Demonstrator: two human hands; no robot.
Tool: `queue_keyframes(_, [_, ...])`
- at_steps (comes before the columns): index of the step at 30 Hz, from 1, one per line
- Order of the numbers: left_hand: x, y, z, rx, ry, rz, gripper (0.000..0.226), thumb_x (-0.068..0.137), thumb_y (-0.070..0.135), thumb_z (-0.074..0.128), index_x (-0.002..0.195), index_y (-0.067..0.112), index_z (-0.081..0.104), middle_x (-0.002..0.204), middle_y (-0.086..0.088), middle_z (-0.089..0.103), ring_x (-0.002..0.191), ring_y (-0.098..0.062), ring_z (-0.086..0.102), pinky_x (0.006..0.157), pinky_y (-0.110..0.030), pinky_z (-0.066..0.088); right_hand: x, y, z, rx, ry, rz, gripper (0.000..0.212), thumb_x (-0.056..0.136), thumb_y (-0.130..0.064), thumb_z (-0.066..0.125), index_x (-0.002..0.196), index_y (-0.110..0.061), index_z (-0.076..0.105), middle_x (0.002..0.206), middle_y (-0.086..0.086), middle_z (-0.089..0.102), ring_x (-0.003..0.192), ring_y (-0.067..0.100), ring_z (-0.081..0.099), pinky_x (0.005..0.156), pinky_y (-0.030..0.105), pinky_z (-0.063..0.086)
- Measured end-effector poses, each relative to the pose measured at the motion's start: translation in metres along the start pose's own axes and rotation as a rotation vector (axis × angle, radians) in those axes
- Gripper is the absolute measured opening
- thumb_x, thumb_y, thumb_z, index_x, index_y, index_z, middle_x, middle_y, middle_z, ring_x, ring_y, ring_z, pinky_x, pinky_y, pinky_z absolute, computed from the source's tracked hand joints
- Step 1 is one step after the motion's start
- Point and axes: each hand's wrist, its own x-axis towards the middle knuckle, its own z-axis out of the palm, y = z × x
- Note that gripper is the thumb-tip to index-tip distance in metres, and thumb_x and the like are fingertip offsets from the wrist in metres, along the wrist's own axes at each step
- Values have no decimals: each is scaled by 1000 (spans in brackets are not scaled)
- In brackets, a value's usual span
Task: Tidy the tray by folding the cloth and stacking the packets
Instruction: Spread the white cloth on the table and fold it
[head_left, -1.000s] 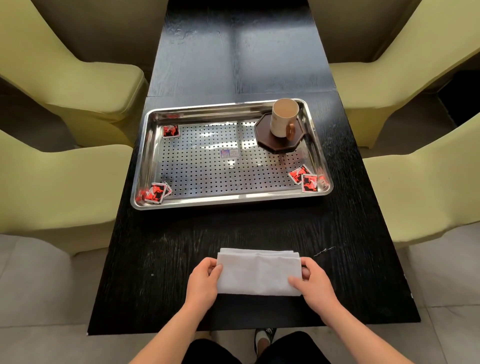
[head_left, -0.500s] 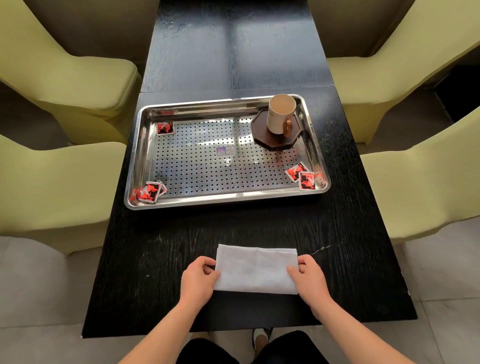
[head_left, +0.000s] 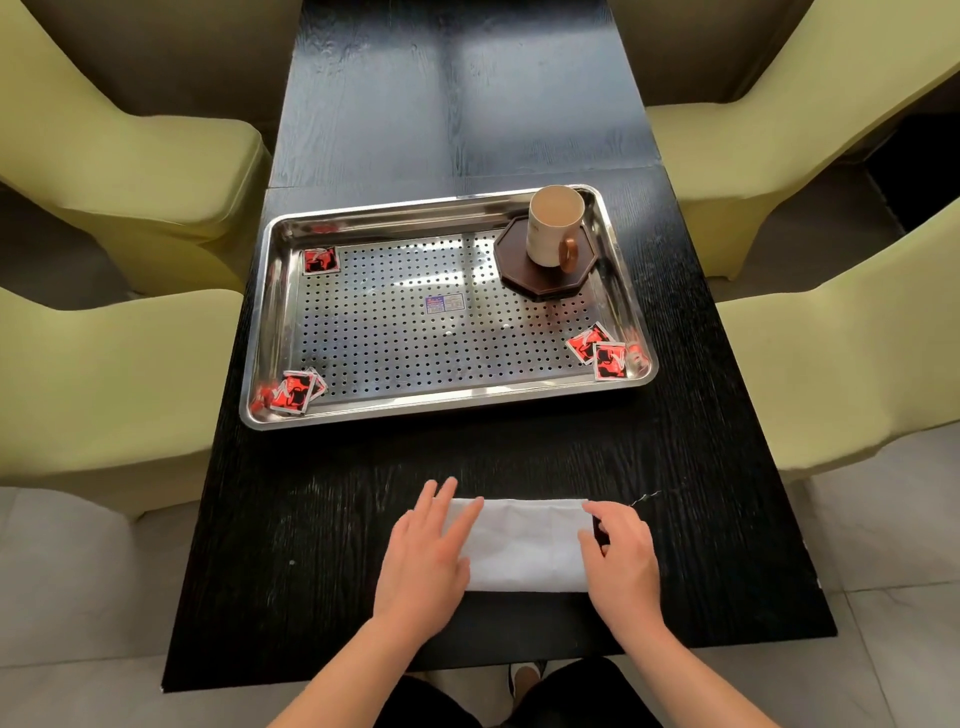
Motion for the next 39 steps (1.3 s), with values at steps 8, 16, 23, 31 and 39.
queue_keyframes(8, [-5, -12, 12, 210, -224, 19, 69, 99, 50, 36, 157, 33, 3, 168, -6, -1, 154, -30, -8, 122, -56, 9, 10, 0, 3, -312, -192, -106, 43, 97, -15, 55, 140, -21, 53, 145, -11, 44, 128, 11, 37, 93, 26, 48])
queue_keyframes(16, [-12, -9, 13, 237, -155, 86, 74, 88, 48, 57, 154, 25, 32, 164, -14, 21, 151, -37, 18, 116, -62, 27, -8, -10, 6, -390, -144, -304, 46, 83, -12, 72, 128, -20, 62, 142, 0, 54, 126, 22, 49, 97, 38, 52])
queue_keyframes(23, [-25, -14, 27, 258, -192, 65, 82, 86, 68, 48, 154, 24, 33, 163, -15, 20, 150, -35, 20, 111, -63, 14, -24, -40, 31, 179, -466, -244, 46, 94, -7, 58, 131, -34, 56, 129, -15, 60, 115, 5, 56, 98, 24, 49])
queue_keyframes(31, [-23, -20, 36, 291, -244, 73, 89, 86, 81, 12, 152, 31, -20, 158, -8, -35, 146, -30, -32, 114, -67, -13, -24, -15, 32, 935, -520, 593, 38, 95, -4, 60, 132, -7, 53, 117, 10, 73, 104, 23, 72, 87, 39, 59])
queue_keyframes(39, [-27, -11, 28, 305, -205, 42, 90, 88, 77, 23, 157, 28, -5, 164, -11, -21, 151, -32, -19, 118, -63, -7, -29, 19, -8, 720, -269, 397, 27, 98, -3, 57, 118, -20, 66, 121, 6, 72, 107, 11, 69, 98, 34, 52])
